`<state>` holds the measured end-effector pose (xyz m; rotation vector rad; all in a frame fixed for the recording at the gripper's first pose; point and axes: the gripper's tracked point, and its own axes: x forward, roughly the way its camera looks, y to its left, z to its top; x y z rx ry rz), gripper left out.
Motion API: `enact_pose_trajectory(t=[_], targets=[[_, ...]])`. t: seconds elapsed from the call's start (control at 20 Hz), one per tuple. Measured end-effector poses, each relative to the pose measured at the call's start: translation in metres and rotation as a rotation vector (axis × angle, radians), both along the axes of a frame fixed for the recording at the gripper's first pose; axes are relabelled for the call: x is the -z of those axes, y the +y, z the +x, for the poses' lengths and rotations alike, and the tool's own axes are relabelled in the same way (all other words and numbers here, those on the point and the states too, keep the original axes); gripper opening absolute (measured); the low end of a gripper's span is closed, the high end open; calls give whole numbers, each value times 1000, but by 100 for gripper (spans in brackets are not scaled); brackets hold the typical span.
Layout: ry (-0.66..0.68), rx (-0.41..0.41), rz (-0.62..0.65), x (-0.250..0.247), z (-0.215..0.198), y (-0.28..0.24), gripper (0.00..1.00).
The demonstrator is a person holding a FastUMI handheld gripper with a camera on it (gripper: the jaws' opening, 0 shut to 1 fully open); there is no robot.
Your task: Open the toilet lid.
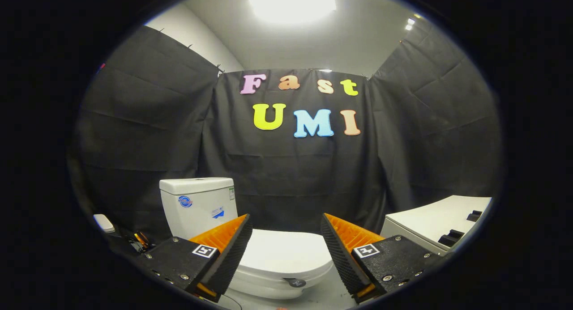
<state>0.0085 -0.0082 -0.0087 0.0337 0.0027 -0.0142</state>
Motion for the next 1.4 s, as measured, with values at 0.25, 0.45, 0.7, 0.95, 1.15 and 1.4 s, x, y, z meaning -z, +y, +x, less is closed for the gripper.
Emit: enact_pose_trajectory(t=[0.25, 0.45, 0.7, 0.95, 1.15, 1.4], targets=[[11, -9, 110, 14, 11, 0, 95], [20, 7, 239, 30, 21, -5, 95], [83, 47, 421, 75, 33, -10, 96], [129, 114, 577, 107, 50, -18, 96], [150, 196, 704, 131, 55, -30, 96], [169, 259, 822, 166, 59, -37, 95]])
